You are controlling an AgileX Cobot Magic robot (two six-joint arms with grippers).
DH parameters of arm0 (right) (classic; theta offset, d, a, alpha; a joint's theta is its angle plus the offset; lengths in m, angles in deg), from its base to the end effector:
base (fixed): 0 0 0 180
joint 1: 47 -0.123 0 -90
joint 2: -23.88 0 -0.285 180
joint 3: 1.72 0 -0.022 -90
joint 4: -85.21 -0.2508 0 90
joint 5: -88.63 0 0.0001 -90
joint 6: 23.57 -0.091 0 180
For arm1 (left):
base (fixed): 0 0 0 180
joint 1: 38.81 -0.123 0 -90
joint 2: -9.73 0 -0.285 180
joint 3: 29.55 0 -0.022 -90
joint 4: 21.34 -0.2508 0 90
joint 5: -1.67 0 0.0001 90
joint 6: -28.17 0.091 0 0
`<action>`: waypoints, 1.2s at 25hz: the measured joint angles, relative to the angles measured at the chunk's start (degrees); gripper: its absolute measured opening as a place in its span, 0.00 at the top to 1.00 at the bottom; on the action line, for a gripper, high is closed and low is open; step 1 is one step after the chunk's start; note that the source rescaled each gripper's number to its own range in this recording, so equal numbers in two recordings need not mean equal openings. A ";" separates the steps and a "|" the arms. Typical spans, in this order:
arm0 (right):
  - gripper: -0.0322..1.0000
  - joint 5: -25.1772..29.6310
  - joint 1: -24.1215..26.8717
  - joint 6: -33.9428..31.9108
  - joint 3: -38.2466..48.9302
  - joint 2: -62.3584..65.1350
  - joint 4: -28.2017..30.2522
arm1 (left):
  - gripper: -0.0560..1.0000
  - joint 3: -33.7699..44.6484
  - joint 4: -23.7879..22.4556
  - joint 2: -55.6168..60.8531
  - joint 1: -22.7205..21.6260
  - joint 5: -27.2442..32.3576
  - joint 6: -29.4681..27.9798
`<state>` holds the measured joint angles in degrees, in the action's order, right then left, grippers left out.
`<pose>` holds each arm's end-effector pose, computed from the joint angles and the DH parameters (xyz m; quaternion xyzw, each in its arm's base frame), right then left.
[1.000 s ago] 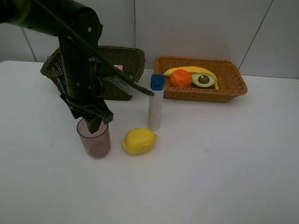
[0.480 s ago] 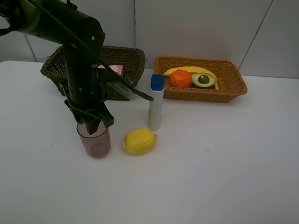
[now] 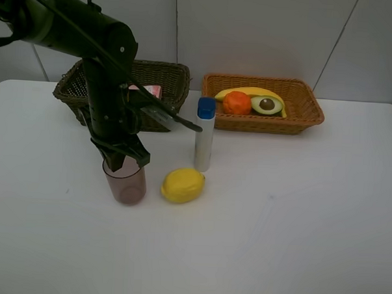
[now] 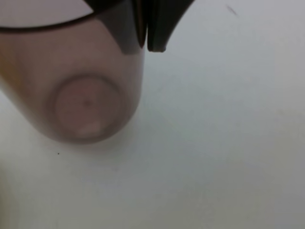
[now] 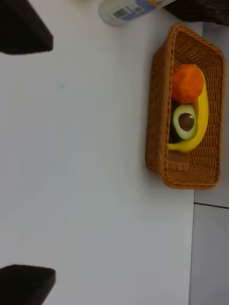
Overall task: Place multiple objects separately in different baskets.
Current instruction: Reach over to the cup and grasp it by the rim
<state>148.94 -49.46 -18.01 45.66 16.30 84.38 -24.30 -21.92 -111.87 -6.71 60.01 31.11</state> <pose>-0.0076 0.0008 0.2837 -0.0594 0.8425 -0.0072 0.5353 0.3011 -0.1879 0.1423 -0.3034 -0.9518 -0.0154 0.0428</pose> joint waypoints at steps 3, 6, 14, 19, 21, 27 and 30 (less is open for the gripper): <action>0.10 0.00 0.00 0.00 0.00 0.00 0.00 | 0.88 0.00 0.00 0.00 0.00 0.00 -0.19; 0.10 0.00 0.00 0.00 0.00 0.00 0.00 | 0.88 0.00 0.00 0.05 0.00 0.00 -0.19; 0.10 0.00 0.00 0.00 0.00 0.00 0.00 | 0.88 0.00 0.00 0.05 0.00 0.05 -0.33; 0.10 0.00 0.00 0.00 0.00 0.00 0.00 | 0.88 0.00 0.00 0.05 0.00 0.23 -0.38; 0.10 0.00 0.00 0.00 0.00 0.00 0.00 | 0.88 0.00 0.00 0.05 0.00 0.39 -0.38; 0.10 0.00 0.00 0.00 0.00 0.00 0.00 | 0.88 -0.06 -0.17 0.05 -0.11 1.84 -0.51; 0.10 0.00 0.00 0.00 0.00 0.00 0.00 | 0.88 -0.06 -0.18 0.11 -0.38 2.71 -0.57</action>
<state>148.94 -49.46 -18.01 45.66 16.30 84.38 -24.36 -22.10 -111.76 -7.08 62.72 30.54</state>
